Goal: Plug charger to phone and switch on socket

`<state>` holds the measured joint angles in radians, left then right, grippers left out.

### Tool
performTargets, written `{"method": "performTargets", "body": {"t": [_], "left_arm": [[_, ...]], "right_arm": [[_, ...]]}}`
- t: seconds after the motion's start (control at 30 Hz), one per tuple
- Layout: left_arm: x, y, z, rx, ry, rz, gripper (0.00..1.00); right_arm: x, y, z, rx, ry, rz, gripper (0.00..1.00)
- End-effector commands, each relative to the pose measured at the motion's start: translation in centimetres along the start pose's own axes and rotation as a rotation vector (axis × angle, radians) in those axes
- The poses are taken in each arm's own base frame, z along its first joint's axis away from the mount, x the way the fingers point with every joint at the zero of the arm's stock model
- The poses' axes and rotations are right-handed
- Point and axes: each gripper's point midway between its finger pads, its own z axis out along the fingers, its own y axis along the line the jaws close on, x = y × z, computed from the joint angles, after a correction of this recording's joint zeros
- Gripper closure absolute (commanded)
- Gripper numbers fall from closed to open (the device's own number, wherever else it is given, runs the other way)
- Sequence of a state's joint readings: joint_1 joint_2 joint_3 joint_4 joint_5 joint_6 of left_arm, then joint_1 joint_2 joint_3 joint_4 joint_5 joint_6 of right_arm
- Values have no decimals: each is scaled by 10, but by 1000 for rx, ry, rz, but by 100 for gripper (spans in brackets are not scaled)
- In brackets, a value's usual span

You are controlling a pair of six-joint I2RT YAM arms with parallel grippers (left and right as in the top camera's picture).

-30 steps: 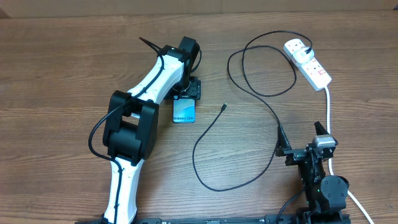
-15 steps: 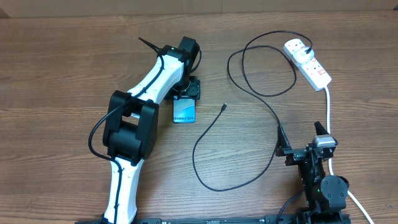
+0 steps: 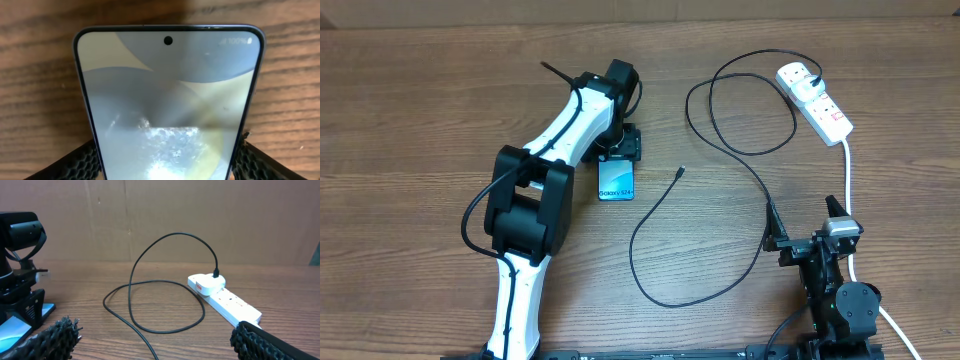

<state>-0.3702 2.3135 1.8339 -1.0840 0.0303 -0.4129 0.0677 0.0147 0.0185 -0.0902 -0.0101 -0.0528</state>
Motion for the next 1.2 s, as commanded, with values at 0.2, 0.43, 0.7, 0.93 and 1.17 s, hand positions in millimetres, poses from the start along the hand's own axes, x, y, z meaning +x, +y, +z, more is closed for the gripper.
{"method": "performTargets", "body": {"t": [0.2, 0.43, 0.7, 0.93, 1.17], "left_arm": [[8, -15, -8, 144, 98, -54, 25], [10, -11, -9, 162, 119, -64, 26], [11, -11, -9, 161, 121, -63, 27], [17, -13, -11, 175, 151, -67, 28], [24, -24, -15, 249, 197, -76, 27]], "right_arm": [[1, -1, 0, 5, -8, -5, 0], [1, -1, 0, 5, -8, -5, 0], [1, -1, 0, 5, -8, -5, 0], [1, -1, 0, 5, -8, -5, 0], [1, -1, 0, 5, -8, -5, 0]]}}
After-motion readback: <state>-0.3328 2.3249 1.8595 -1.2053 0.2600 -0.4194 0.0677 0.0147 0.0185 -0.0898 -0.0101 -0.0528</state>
